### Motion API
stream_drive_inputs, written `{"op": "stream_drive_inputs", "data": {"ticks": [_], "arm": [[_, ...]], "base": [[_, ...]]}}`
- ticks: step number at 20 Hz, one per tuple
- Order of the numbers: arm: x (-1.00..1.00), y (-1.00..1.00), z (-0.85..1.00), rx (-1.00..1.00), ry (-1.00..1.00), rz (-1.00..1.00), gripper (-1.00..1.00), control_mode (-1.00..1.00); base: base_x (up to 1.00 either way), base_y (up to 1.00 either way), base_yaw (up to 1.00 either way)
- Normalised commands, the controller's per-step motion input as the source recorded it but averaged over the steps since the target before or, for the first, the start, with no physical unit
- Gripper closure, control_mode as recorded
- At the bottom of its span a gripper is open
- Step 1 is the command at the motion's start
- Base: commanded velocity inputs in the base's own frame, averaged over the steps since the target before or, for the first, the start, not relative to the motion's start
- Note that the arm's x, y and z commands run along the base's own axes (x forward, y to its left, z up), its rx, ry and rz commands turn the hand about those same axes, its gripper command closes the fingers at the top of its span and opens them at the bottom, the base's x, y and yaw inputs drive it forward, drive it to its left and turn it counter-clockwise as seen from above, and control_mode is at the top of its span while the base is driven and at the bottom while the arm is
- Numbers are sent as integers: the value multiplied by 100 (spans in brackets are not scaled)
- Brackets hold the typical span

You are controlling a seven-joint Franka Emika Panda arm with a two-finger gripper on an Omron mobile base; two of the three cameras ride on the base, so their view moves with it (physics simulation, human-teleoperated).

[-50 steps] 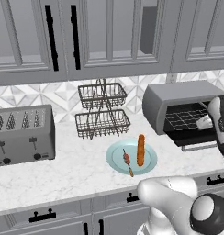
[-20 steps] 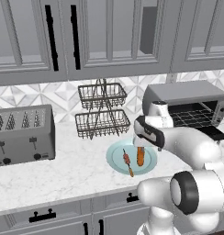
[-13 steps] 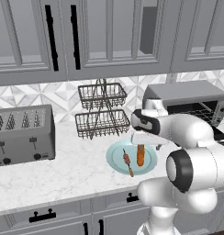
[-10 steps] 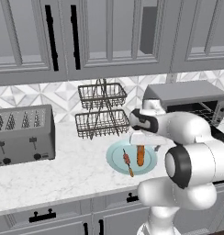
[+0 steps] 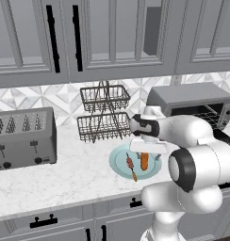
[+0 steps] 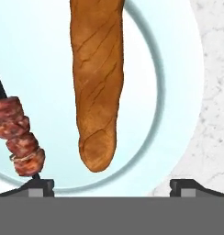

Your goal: Pick up the kebab skewer and baguette bread, and place them inside the toaster oven. Close the toaster oven door and start by setting the timer.

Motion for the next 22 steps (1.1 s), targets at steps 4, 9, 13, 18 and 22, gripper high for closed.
{"op": "stream_drive_inputs", "data": {"ticks": [4,9,13,18,22], "arm": [[30,0,-21,0,0,-14,-100,-100],[40,0,-27,0,0,-11,-100,-100],[36,0,-12,0,0,-2,-100,-100],[14,0,-28,-2,0,0,-100,-100],[5,0,-31,-3,0,0,-100,-100]], "base": [[0,0,0],[0,0,0],[0,0,0],[0,0,0],[0,0,0]]}}
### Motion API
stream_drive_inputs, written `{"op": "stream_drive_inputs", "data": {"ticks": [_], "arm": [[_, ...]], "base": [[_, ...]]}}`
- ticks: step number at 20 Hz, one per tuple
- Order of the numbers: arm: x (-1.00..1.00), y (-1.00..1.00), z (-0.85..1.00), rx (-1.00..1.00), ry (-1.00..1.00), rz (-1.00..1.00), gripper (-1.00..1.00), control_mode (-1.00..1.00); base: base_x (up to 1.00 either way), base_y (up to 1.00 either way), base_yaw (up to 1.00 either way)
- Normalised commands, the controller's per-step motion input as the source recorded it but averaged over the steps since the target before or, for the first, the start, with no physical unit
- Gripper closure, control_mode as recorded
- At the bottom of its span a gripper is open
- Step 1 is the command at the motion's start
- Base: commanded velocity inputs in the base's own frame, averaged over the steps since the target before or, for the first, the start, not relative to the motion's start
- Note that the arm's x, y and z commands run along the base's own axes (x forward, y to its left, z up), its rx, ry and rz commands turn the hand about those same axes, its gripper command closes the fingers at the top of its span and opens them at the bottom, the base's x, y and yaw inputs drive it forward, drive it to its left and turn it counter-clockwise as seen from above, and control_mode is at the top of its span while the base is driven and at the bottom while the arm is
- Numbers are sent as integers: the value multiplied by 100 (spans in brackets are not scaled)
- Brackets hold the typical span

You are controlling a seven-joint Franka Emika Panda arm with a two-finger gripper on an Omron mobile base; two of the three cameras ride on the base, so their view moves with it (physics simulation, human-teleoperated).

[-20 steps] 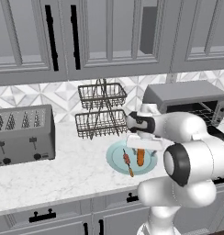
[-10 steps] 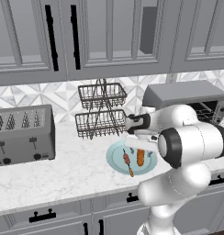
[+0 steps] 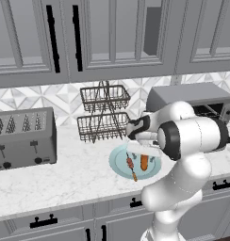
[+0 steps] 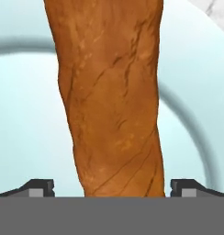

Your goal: Pick up the kebab skewer and baguette bread, and place them inside the toaster oven. Close the toaster oven door and start by setting the timer.

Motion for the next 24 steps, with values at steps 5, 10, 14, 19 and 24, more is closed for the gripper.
{"op": "stream_drive_inputs", "data": {"ticks": [5,10,14,19,24], "arm": [[0,0,-10,0,0,0,100,-100],[-4,-2,-10,0,0,-1,100,-100],[-8,-32,39,1,-3,-1,100,-100],[-34,-76,100,11,-4,-9,100,-100],[-21,-93,96,12,-10,-21,100,-100]], "base": [[0,0,0],[0,0,0],[0,0,0],[0,0,0],[0,0,0]]}}
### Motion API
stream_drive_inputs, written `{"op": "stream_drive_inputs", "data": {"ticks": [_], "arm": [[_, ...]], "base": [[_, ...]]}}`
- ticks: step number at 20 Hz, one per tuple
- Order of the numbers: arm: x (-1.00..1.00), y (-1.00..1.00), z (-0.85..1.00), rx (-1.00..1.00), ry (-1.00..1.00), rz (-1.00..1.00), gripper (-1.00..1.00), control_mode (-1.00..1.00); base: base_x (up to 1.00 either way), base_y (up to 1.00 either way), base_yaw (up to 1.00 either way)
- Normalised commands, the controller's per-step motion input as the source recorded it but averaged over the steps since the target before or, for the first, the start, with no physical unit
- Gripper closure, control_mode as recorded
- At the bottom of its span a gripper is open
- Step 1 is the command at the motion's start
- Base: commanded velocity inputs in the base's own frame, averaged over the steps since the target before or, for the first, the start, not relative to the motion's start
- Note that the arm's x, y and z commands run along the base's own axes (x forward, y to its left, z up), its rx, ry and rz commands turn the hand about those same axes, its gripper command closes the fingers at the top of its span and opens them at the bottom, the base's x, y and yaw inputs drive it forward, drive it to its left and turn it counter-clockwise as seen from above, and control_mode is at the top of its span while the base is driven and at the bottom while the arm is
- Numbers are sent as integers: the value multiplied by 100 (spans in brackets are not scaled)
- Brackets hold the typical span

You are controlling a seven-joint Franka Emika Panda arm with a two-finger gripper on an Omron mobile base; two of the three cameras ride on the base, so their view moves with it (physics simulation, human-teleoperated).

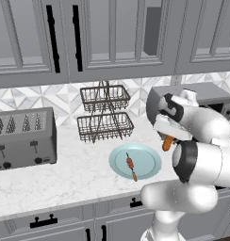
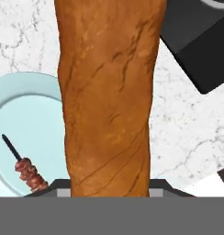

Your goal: Pick up the kebab skewer and baguette bread, and place them inside the toaster oven. Close the toaster oven door and start by setting the timer.

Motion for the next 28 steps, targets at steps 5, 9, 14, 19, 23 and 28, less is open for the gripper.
{"op": "stream_drive_inputs", "data": {"ticks": [5,9,14,19,23,28], "arm": [[4,-81,68,11,-9,-32,100,-100],[35,-67,18,14,-9,-28,100,-100],[51,-59,0,20,-23,-18,100,-100],[51,-62,6,19,-21,-9,100,-100],[71,-35,0,20,-17,-2,100,-100],[52,-4,0,6,-15,0,100,-100]], "base": [[0,0,0],[0,0,0],[0,0,0],[0,0,0],[0,0,0],[0,0,0]]}}
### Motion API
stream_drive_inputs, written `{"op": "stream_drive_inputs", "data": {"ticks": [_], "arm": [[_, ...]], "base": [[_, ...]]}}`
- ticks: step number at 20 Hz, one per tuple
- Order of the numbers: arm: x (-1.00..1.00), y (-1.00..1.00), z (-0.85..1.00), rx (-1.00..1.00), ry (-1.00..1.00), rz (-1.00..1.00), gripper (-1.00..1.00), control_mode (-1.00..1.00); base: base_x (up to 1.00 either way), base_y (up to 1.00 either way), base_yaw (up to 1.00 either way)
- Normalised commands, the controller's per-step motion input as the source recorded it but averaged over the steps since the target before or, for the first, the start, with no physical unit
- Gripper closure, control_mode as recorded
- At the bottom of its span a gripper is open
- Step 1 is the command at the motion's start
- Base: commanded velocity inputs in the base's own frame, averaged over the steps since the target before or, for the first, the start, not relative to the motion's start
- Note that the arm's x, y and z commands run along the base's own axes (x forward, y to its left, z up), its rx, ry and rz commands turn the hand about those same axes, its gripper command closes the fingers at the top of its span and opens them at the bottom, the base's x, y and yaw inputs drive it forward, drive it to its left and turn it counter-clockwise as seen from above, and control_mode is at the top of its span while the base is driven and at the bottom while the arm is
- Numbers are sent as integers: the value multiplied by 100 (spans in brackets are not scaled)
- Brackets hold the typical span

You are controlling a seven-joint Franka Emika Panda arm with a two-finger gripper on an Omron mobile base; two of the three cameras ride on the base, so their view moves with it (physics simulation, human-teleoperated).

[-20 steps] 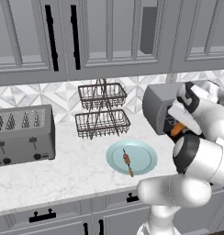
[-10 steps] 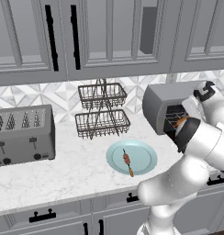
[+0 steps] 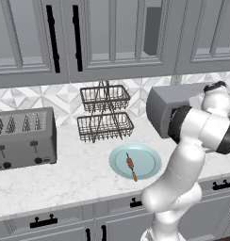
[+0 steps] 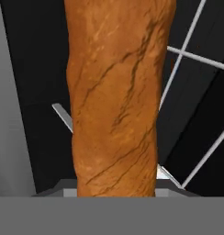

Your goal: Pick up the kebab skewer and baguette bread, and place them inside the toaster oven. Close the toaster oven door and start by setting the timer.

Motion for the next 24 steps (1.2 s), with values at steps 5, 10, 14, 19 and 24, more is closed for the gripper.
{"op": "stream_drive_inputs", "data": {"ticks": [5,10,14,19,24], "arm": [[25,-20,-8,0,-6,0,100,-100],[0,0,-8,0,-5,-1,100,-100],[0,26,-2,0,-4,-8,100,-100],[0,31,0,-1,0,-10,-100,-100],[-9,23,-13,-6,0,-11,-100,-100]], "base": [[0,0,0],[0,0,0],[0,0,0],[0,0,0],[0,0,0]]}}
